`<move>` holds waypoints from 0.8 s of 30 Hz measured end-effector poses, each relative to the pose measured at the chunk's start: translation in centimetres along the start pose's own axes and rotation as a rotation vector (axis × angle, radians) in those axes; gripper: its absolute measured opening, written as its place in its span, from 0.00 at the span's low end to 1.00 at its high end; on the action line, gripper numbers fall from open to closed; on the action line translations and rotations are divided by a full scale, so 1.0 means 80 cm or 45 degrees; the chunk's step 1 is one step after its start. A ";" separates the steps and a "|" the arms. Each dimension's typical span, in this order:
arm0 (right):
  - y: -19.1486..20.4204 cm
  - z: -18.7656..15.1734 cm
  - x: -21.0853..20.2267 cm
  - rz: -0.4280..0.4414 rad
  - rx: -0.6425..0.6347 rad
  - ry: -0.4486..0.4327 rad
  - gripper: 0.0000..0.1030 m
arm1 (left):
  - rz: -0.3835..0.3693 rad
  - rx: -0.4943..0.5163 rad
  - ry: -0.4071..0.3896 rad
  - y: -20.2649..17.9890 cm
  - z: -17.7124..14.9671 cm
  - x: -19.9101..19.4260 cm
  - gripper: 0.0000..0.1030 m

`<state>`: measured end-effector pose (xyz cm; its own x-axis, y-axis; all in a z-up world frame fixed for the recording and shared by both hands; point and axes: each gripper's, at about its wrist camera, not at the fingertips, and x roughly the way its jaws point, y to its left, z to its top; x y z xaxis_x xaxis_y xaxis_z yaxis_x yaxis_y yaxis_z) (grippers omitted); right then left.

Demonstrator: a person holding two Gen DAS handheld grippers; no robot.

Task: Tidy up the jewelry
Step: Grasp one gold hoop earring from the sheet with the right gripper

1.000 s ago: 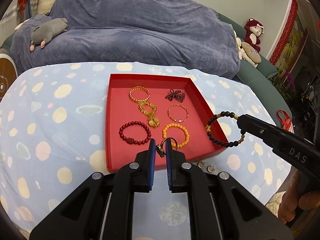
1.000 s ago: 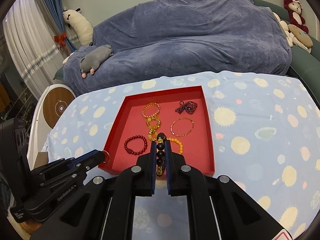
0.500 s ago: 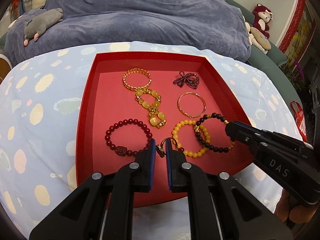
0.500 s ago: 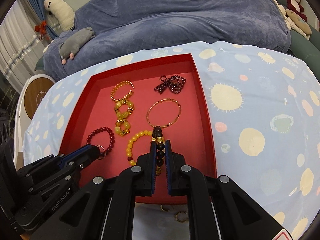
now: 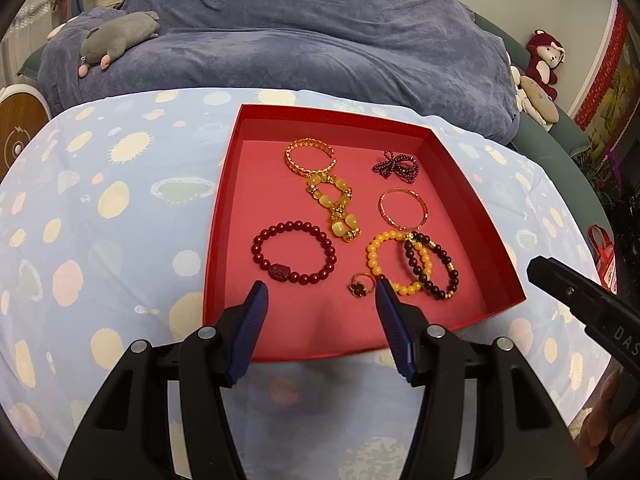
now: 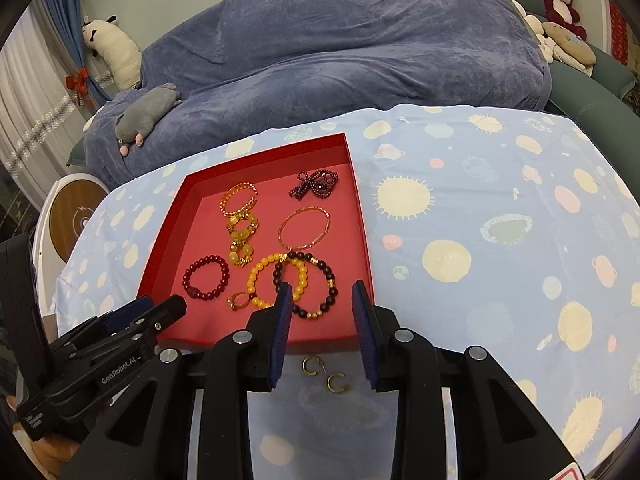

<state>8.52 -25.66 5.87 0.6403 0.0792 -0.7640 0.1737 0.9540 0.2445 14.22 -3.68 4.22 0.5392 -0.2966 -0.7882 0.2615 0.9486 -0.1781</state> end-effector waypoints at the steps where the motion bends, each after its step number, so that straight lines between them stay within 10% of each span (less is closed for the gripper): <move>1: 0.000 -0.006 -0.005 0.002 0.001 0.007 0.30 | 0.008 -0.001 0.003 0.001 -0.004 -0.004 0.52; 24: -0.010 -0.083 0.003 -0.025 0.027 0.161 0.30 | 0.108 0.012 0.079 0.003 -0.067 -0.026 0.52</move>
<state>3.54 -24.47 1.55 0.5377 0.0978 -0.8374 0.2018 0.9495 0.2405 8.85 -2.25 2.64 0.5091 -0.2078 -0.8352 0.2246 0.9689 -0.1042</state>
